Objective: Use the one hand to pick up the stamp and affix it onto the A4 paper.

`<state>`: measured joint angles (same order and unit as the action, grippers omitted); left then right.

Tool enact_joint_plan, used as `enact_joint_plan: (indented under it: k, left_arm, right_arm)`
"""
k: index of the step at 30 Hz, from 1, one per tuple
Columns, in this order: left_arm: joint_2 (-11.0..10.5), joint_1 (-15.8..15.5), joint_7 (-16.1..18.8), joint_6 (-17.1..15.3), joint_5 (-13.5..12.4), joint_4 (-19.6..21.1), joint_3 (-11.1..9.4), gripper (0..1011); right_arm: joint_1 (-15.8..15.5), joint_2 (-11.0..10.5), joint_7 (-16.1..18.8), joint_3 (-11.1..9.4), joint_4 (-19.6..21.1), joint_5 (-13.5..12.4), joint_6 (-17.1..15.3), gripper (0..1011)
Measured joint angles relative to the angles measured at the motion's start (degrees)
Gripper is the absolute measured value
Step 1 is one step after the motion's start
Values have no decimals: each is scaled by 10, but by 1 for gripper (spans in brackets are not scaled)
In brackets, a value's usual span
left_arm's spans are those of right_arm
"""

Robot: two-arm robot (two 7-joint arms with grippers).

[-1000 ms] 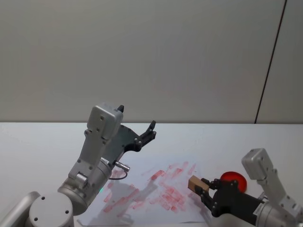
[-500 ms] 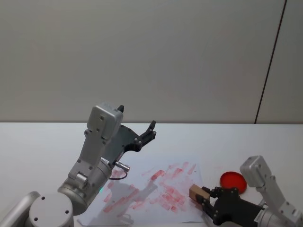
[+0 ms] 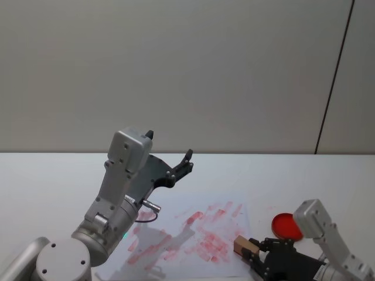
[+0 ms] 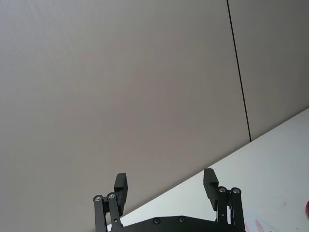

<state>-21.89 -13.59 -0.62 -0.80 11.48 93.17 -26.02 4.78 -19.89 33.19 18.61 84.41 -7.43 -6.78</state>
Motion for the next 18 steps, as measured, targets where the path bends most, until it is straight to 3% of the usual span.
enact_joint_plan:
  k: [18]
  left_arm:
    - [0,0,0,0,0,0,0,1003]
  right_arm:
    - [1,-3,3,4,1,2,-3,216]
